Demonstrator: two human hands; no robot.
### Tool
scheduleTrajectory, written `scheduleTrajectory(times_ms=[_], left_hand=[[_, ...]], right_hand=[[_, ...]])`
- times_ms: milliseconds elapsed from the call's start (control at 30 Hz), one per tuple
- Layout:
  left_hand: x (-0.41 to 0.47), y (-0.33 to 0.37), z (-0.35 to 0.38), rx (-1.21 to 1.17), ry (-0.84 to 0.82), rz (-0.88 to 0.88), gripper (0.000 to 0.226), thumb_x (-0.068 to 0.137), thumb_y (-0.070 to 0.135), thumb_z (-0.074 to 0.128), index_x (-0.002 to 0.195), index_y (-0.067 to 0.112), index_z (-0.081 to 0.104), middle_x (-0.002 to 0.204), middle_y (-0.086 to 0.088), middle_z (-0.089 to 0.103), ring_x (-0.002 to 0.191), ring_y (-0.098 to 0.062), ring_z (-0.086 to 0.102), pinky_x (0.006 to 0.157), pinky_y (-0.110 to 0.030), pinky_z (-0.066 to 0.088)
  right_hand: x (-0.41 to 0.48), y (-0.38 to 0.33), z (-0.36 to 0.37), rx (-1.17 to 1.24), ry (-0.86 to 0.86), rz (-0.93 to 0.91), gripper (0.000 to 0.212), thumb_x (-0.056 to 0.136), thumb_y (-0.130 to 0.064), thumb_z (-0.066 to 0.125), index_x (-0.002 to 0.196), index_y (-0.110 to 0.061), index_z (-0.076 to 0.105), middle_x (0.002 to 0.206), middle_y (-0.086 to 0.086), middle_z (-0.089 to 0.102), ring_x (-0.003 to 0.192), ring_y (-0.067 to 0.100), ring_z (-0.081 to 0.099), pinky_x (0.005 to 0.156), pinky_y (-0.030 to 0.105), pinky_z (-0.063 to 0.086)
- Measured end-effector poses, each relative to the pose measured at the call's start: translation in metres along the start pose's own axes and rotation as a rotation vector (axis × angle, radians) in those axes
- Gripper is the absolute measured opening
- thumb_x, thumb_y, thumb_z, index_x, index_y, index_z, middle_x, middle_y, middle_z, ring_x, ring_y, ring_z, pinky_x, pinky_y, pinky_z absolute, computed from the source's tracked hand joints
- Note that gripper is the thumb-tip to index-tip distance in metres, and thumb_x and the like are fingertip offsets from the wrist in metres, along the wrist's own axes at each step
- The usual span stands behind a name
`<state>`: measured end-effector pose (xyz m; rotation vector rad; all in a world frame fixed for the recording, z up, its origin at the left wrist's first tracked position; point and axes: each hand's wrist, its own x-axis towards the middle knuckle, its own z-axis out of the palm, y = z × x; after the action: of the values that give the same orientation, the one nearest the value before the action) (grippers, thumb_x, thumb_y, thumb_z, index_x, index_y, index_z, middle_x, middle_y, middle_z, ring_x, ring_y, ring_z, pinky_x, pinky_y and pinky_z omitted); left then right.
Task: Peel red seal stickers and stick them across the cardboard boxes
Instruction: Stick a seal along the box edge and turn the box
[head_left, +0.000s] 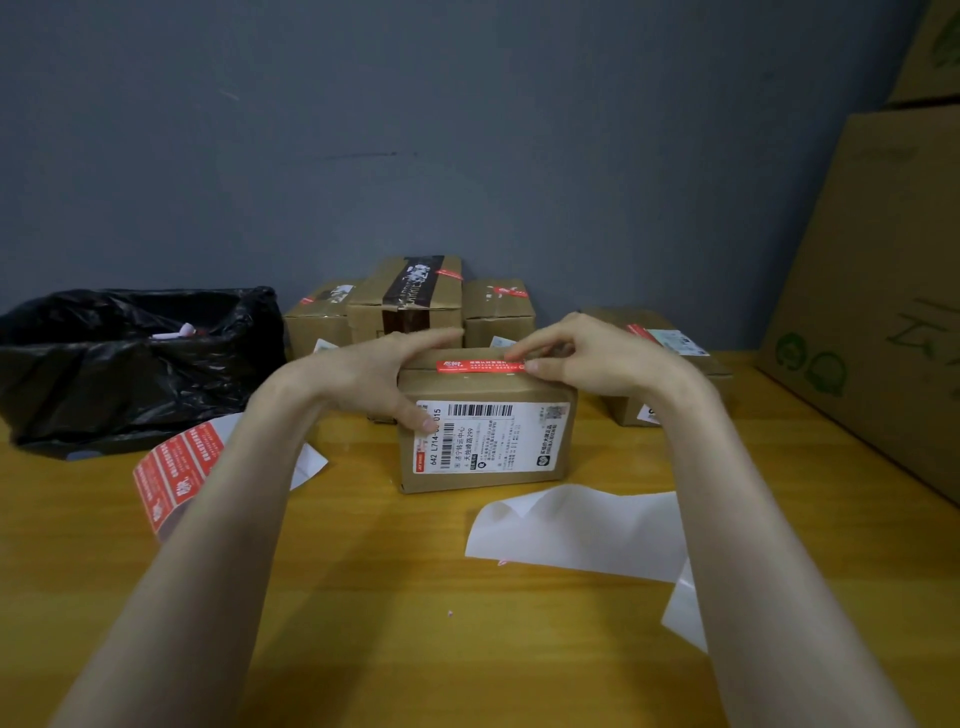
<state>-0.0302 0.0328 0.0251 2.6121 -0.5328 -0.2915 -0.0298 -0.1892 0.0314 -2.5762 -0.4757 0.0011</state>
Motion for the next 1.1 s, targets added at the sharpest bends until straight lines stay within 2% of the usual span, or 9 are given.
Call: scheduleTrajectory(times_ms=[167,300,400,533,733,800,867,933,1100], left_hand=[[-0.006,-0.003,-0.001,0.085,-0.208,-0.021,0.086,0.089,0.028,0.059,0.142,0.049,-0.006,0.154,0.006,-0.022,0.145,-0.023,0.005,0.111,-0.032,0.021],[-0.005,-0.003,-0.001,0.095,-0.232,-0.028,0.088,0.091,0.028,0.057,0.142,0.045,-0.012,0.152,0.007,-0.028,0.145,-0.021,-0.001,0.113,-0.031,0.017],[-0.005,-0.004,-0.001,0.071,-0.199,-0.031,0.085,0.091,0.028,0.057,0.144,0.042,-0.008,0.154,0.008,-0.022,0.145,-0.019,0.001,0.113,-0.03,0.016],[-0.001,-0.006,-0.001,0.046,-0.077,-0.021,0.088,0.085,0.026,0.066,0.148,0.031,0.005,0.155,0.008,0.004,0.139,-0.015,0.02,0.107,-0.024,0.025],[0.0,-0.007,0.002,-0.163,0.054,-0.012,0.094,0.069,0.021,0.081,0.144,0.029,0.025,0.134,0.002,0.043,0.107,-0.007,0.049,0.082,-0.015,0.044],[0.0,-0.007,0.0,-0.293,0.109,-0.009,0.089,0.067,0.022,0.081,0.141,0.028,0.031,0.126,0.001,0.052,0.101,-0.01,0.057,0.078,-0.019,0.048],[-0.001,-0.006,-0.004,-0.359,0.185,-0.017,0.084,0.066,0.027,0.082,0.137,0.027,0.037,0.118,0.002,0.056,0.101,-0.013,0.059,0.085,-0.028,0.05],[-0.001,-0.004,-0.007,-0.384,0.249,-0.028,0.082,0.063,0.031,0.084,0.133,0.025,0.042,0.112,0.001,0.059,0.101,-0.015,0.06,0.092,-0.034,0.049],[0.003,0.015,-0.001,-0.585,0.41,-0.015,0.066,0.07,0.034,0.079,0.125,0.023,0.045,0.103,0.003,0.059,0.092,-0.01,0.06,0.08,-0.028,0.053]], right_hand=[[-0.004,-0.001,-0.005,-0.03,-0.028,0.015,0.027,0.096,-0.026,0.05,0.119,-0.029,0.063,0.128,-0.008,0.054,0.102,0.005,0.045,0.09,0.028,0.043],[-0.005,0.0,-0.006,-0.026,-0.045,0.017,0.028,0.096,-0.024,0.05,0.12,-0.027,0.063,0.114,-0.014,0.051,0.101,0.004,0.044,0.089,0.026,0.041],[-0.006,0.003,-0.008,-0.023,-0.04,0.025,0.028,0.095,-0.025,0.051,0.121,-0.026,0.063,0.107,-0.015,0.049,0.101,0.005,0.047,0.084,0.024,0.039],[-0.005,0.002,-0.007,-0.057,-0.049,0.012,0.033,0.095,-0.027,0.051,0.127,-0.029,0.056,0.108,-0.012,0.046,0.1,0.006,0.044,0.082,0.024,0.037],[-0.006,0.007,-0.01,0.037,0.009,0.024,0.028,0.095,-0.025,0.051,0.121,-0.027,0.061,0.108,-0.013,0.054,0.094,0.004,0.05,0.074,0.017,0.041],[-0.009,0.011,-0.015,0.086,0.073,0.024,0.026,0.094,-0.024,0.052,0.118,-0.026,0.063,0.106,-0.013,0.056,0.094,0.004,0.051,0.075,0.016,0.043],[-0.012,0.017,-0.019,0.138,0.148,0.038,0.021,0.095,-0.024,0.052,0.112,-0.026,0.064,0.104,-0.011,0.059,0.096,0.006,0.054,0.081,0.02,0.047],[-0.015,0.021,-0.023,0.219,0.215,0.086,0.017,0.095,-0.023,0.052,0.106,-0.023,0.065,0.099,-0.007,0.062,0.091,0.009,0.059,0.076,0.02,0.051],[-0.019,0.024,-0.03,0.457,0.354,0.242,0.015,0.096,-0.02,0.051,0.1,-0.01,0.061,0.096,0.006,0.066,0.079,0.012,0.067,0.063,0.02,0.056]])
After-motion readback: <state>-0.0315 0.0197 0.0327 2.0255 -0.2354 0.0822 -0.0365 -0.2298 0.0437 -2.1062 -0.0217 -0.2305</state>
